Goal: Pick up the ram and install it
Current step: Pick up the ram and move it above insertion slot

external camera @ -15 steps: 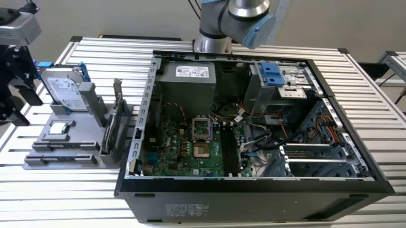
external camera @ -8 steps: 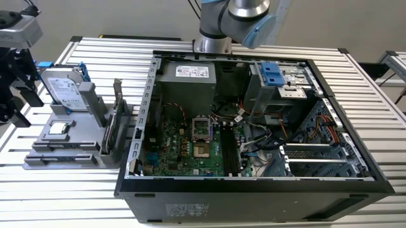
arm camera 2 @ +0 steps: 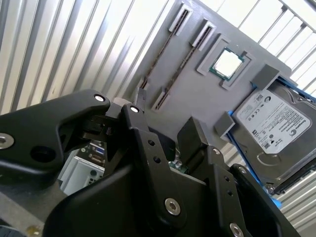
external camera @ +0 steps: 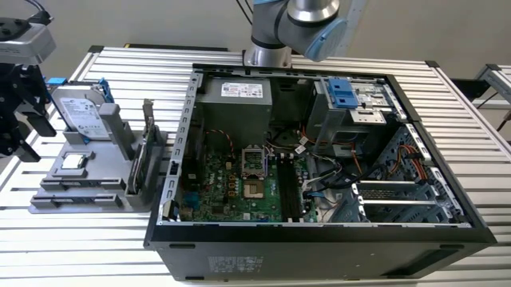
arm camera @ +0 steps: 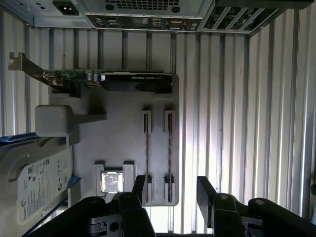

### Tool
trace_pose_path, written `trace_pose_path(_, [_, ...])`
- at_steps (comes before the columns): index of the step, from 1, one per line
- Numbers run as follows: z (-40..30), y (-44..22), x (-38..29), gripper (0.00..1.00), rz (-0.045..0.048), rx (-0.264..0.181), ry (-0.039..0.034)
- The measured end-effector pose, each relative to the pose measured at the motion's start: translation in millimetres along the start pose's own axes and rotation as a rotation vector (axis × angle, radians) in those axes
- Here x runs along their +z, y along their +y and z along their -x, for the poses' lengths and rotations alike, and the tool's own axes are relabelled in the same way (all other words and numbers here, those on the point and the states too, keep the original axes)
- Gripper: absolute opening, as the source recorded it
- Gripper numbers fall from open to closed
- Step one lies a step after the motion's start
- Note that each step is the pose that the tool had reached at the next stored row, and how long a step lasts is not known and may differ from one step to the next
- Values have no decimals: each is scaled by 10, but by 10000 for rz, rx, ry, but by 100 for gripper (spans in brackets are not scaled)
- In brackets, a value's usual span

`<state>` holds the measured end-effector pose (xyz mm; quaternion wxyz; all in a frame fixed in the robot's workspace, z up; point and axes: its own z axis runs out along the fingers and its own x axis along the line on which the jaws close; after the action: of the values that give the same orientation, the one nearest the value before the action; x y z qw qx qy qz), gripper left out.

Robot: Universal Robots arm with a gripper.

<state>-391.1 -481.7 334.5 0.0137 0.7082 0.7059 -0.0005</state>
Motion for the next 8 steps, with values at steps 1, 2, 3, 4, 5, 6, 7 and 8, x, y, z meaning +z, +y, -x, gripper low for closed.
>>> trace_pose_path(1, [0, 0, 5, 100, 1, 0, 1])
trace_pose_path(2, [0, 0, 11, 100, 1, -1, 1])
trace_pose_path(3, [0, 0, 16, 100, 1, -2, 2])
trace_pose_path(4, [-1, 0, 22, 100, 1, -3, 1])
trace_pose_path(5, [-1, 0, 27, 100, 1, -4, 0])
trace_pose_path(6, [-1, -1, 33, 100, 1, -6, 1])
trace_pose_path(7, [-1, -1, 39, 100, 1, -8, 1])
trace_pose_path(8, [-1, -1, 45, 100, 1, -10, 1])
